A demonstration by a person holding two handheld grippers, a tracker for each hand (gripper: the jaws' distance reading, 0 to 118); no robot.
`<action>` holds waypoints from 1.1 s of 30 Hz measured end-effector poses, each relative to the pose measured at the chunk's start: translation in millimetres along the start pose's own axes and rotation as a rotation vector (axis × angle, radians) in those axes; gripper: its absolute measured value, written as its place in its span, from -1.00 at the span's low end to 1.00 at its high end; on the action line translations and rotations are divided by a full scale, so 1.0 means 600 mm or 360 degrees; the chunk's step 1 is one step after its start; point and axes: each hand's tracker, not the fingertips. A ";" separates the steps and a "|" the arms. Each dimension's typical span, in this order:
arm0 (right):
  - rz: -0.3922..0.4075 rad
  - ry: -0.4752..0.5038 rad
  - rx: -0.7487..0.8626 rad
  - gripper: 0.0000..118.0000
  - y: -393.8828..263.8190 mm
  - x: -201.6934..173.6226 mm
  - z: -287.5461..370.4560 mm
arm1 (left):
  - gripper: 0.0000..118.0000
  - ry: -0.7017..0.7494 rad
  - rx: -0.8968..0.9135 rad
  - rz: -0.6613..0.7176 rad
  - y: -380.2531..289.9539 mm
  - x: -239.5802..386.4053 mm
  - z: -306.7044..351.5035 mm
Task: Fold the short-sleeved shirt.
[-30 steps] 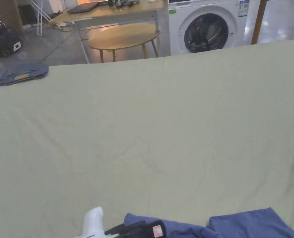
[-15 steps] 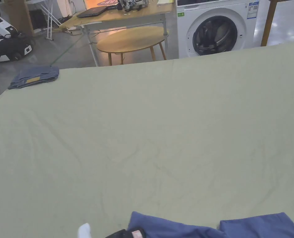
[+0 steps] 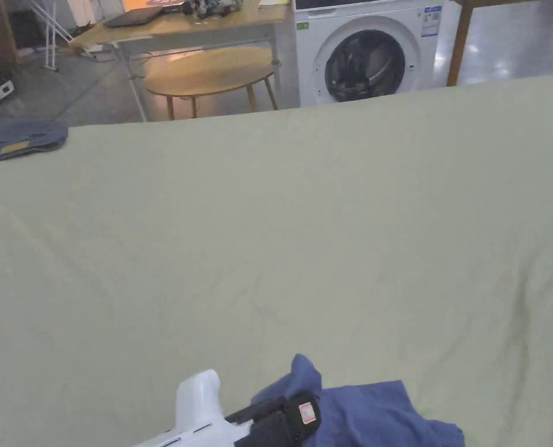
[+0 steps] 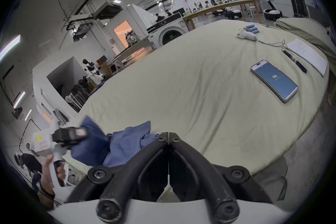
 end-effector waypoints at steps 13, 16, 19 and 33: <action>-0.0054 -0.0083 -0.0040 -1.00 -0.029 0.020 0.031 | -1.00 -0.0315 -0.0184 -0.0043 -0.034 0.037 -0.126; -0.0040 -0.0067 -0.0056 -1.00 -0.033 0.013 0.028 | -1.00 -0.0097 -0.0377 -0.0207 -0.057 0.033 -0.159; 0.0027 -0.0005 -0.0088 -1.00 -0.028 -0.014 0.015 | -1.00 -0.0003 -0.0484 -0.0235 -0.088 0.015 -0.206; 0.0479 -0.0058 -0.0685 -1.00 -0.040 -0.093 -0.227 | 0.39 -0.0066 0.0000 0.0070 -0.004 -0.077 0.038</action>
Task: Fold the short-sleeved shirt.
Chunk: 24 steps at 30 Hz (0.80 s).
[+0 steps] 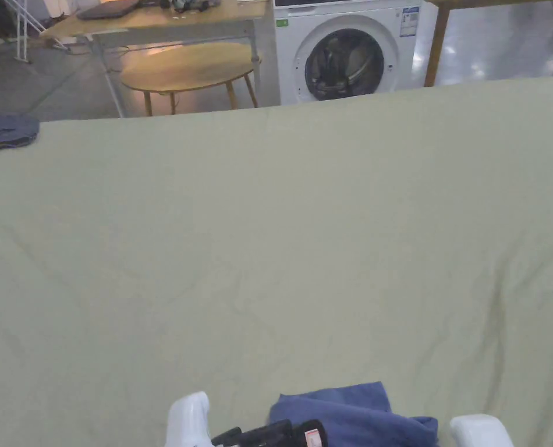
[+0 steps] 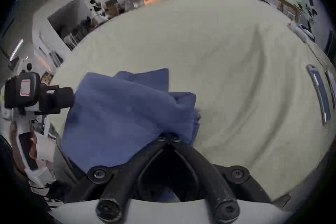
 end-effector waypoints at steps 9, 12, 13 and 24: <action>-0.0160 0.0091 0.0003 -1.00 0.002 0.021 0.024 | -0.59 -0.0114 -0.0192 0.0315 -0.037 -0.084 -0.082; -0.0225 0.0161 0.0017 -1.00 0.008 0.029 0.052 | -0.60 -0.0106 -0.0135 0.0276 -0.035 -0.085 -0.065; -0.0276 0.0214 0.0057 -1.00 0.009 0.033 0.065 | -0.60 -0.0135 -0.0076 0.0316 -0.028 -0.091 -0.046; -0.0324 0.0300 0.0173 -1.00 0.024 0.058 0.103 | -0.45 0.0802 0.0305 0.0119 0.181 -0.255 0.434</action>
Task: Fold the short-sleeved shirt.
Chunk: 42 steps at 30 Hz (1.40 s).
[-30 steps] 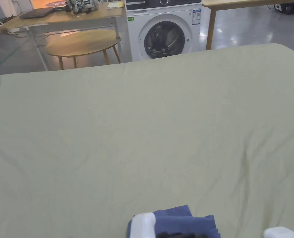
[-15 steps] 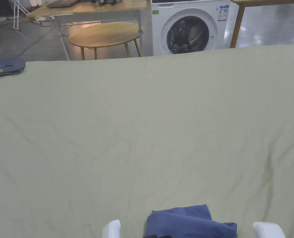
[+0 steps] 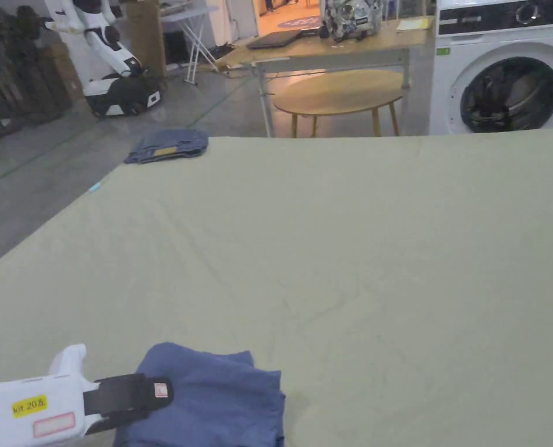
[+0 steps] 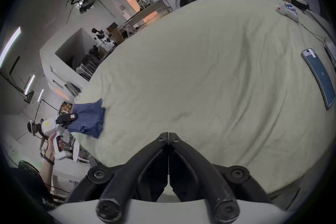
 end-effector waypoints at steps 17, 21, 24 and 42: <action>0.0454 -0.0122 0.0636 -1.00 0.118 -0.065 0.073 | 0.09 0.0271 0.0827 -0.0747 0.044 0.292 0.140; 0.0659 -0.0164 0.0880 -1.00 0.153 -0.125 0.087 | -0.37 0.0002 0.1100 -0.1004 0.007 0.396 0.100; 0.0643 -0.0133 0.0960 -1.00 0.169 -0.148 0.084 | -0.96 -0.0064 0.1101 -0.1187 -0.009 0.452 0.051; 0.0778 -0.0437 0.1201 -1.00 0.098 -0.184 0.109 | -1.00 0.0189 0.1228 -0.1094 -0.129 0.514 0.051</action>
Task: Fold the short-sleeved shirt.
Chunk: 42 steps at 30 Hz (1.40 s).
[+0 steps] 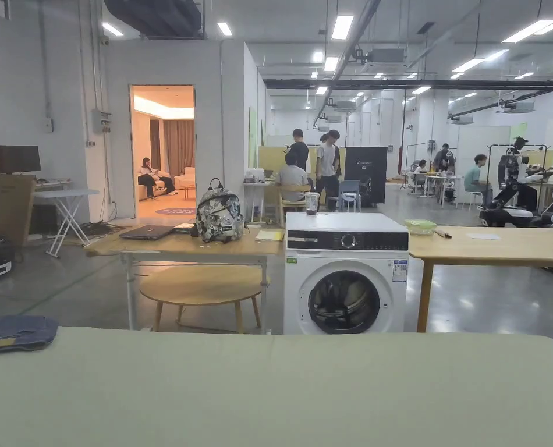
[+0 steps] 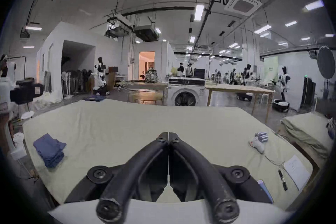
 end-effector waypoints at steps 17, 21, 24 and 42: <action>-0.0027 -0.0032 0.0025 -0.72 0.010 0.002 0.006 | -0.66 -0.0027 0.0062 0.0043 0.023 -0.002 0.004; -0.0004 -0.0038 0.0029 0.71 0.014 -0.001 0.008 | 0.43 -0.0047 0.0085 0.0034 0.028 -0.003 0.008; 0.0004 -0.0067 0.0059 0.85 0.017 -0.005 0.010 | 0.78 -0.0035 0.0098 0.0031 0.032 0.001 0.011; -0.0173 0.0011 0.0110 0.89 0.027 0.009 0.009 | 0.78 -0.0069 0.0100 0.0075 0.031 0.010 0.006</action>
